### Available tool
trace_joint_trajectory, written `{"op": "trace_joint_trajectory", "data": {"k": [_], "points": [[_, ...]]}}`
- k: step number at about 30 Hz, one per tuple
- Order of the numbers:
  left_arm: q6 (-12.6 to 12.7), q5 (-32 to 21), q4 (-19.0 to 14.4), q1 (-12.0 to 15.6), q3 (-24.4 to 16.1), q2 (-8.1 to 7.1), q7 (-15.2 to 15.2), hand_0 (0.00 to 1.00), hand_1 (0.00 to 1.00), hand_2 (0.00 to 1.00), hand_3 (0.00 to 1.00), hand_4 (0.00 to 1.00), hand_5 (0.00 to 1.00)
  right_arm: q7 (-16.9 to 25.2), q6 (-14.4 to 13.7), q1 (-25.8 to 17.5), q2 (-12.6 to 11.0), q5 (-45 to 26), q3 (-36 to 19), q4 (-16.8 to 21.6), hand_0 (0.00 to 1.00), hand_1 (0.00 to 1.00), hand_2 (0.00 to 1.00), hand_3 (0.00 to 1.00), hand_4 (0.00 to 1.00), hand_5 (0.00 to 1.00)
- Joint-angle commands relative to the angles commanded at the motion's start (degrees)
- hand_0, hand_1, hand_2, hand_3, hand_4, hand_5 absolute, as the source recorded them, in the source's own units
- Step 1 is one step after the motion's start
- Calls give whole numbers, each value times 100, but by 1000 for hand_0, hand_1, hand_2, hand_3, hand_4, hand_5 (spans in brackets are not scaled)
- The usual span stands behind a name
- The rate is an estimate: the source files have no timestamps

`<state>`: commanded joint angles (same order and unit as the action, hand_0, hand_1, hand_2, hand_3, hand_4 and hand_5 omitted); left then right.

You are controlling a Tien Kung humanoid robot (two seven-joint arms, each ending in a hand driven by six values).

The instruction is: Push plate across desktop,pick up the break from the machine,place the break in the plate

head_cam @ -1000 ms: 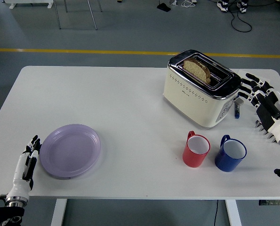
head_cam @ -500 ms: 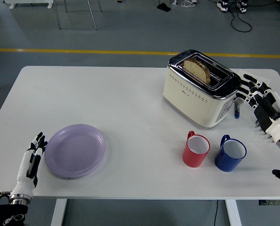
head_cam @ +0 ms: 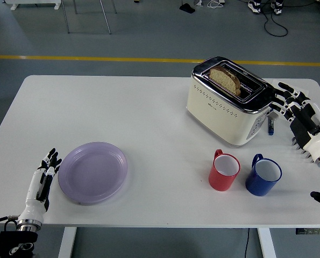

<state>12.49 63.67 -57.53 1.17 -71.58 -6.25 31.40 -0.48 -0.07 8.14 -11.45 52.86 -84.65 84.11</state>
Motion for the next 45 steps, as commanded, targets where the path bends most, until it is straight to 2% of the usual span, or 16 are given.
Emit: {"op": "trace_joint_trajectory", "data": {"k": [12,20,45], "points": [[-63,-11,-102,32,69,-3,-94,831,896,983,972,569,998,-6,7,-4,5,3,4,-6,803,755,784,787,524,465],[34,20,-201,97,14,-20,-43,829,895,981,968,569,998,-5,8,10,7,2,1,-4,803,755,781,786,524,464],[-13,-54,-103,-29,196,-39,-141,830,894,981,962,575,998,-7,3,51,26,0,-32,-11,802,755,780,785,524,463]]}}
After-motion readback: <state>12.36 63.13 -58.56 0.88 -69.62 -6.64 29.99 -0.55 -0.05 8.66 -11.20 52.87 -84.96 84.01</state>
